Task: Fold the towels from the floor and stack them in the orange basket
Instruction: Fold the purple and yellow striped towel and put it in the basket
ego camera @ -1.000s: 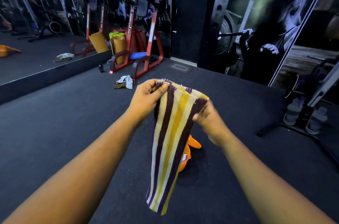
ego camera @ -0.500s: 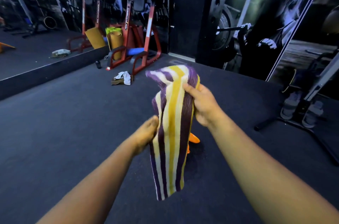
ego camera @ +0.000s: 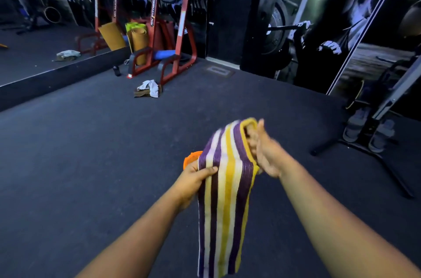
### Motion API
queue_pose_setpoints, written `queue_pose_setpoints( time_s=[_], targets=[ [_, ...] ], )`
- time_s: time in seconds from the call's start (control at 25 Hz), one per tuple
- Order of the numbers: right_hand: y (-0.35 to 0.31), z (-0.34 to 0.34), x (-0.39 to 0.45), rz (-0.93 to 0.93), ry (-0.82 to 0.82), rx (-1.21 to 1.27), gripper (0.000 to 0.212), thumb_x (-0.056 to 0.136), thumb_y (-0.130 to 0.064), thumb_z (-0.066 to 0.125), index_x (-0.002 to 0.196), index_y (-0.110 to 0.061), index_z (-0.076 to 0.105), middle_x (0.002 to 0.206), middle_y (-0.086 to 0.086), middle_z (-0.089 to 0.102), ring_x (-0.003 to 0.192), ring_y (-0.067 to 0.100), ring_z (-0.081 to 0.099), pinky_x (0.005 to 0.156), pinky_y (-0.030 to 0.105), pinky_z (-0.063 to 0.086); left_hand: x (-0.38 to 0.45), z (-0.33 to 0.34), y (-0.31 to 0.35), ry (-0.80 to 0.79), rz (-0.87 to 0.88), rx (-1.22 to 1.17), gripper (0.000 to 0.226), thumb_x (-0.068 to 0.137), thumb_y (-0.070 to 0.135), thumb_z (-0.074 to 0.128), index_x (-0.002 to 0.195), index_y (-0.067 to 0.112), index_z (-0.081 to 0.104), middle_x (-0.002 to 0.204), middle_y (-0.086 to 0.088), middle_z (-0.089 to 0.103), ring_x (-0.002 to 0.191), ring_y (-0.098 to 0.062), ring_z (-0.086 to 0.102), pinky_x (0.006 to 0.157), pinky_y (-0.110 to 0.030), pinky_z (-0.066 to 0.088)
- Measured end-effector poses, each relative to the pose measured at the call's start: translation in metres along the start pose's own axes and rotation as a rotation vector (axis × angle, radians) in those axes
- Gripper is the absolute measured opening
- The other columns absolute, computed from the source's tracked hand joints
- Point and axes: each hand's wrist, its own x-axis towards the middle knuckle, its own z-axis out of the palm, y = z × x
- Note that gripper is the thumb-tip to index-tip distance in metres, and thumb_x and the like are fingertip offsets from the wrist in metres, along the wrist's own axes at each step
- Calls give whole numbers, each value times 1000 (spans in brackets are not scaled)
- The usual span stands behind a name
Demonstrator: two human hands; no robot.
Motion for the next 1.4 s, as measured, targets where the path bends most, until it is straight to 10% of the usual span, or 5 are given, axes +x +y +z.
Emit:
queue_pose_setpoints(
  time_s=[0.16, 0.36, 0.56, 0.96, 1.4],
  targets=[
    [102, -7, -33, 268, -159, -254, 84, 79, -85, 45, 129, -21, 66, 112, 4, 77, 105, 29, 71, 89, 41, 55, 8, -1, 16, 13, -96, -67, 21, 94, 4, 65, 114, 3, 72, 108, -21, 75, 89, -27, 75, 81, -39, 63],
    [92, 15, -25, -79, 58, -67, 31, 94, -27, 72, 121, -11, 72, 117, 10, 76, 116, 32, 69, 106, 50, 52, 15, -27, 18, -118, -115, 285, 36, 91, 20, 78, 124, 12, 69, 116, -11, 76, 107, -28, 74, 96, -44, 58],
    [67, 24, -15, -155, 194, -169, 15, 96, -20, 72, 108, -14, 78, 102, 4, 80, 102, 24, 75, 96, 43, 59, 21, -26, 38, 85, -135, 297, 24, 98, 32, 68, 104, 10, 76, 94, -6, 78, 85, -20, 71, 82, -34, 56],
    [23, 10, -5, -175, 224, -183, 22, 90, -21, 77, 111, -13, 75, 102, 6, 79, 98, 21, 76, 95, 47, 59, 26, 0, 69, -35, 72, 110, 26, 95, 5, 69, 120, 1, 66, 110, -14, 77, 98, -23, 75, 79, -30, 61],
    [-15, 2, 2, -383, 285, -487, 28, 78, -7, 85, 101, -19, 76, 96, -1, 79, 91, 14, 76, 88, 44, 61, 45, -1, 105, 295, 419, 860, 26, 77, 50, 81, 91, 30, 74, 85, 13, 77, 83, -8, 73, 84, -47, 59]
  ],
)
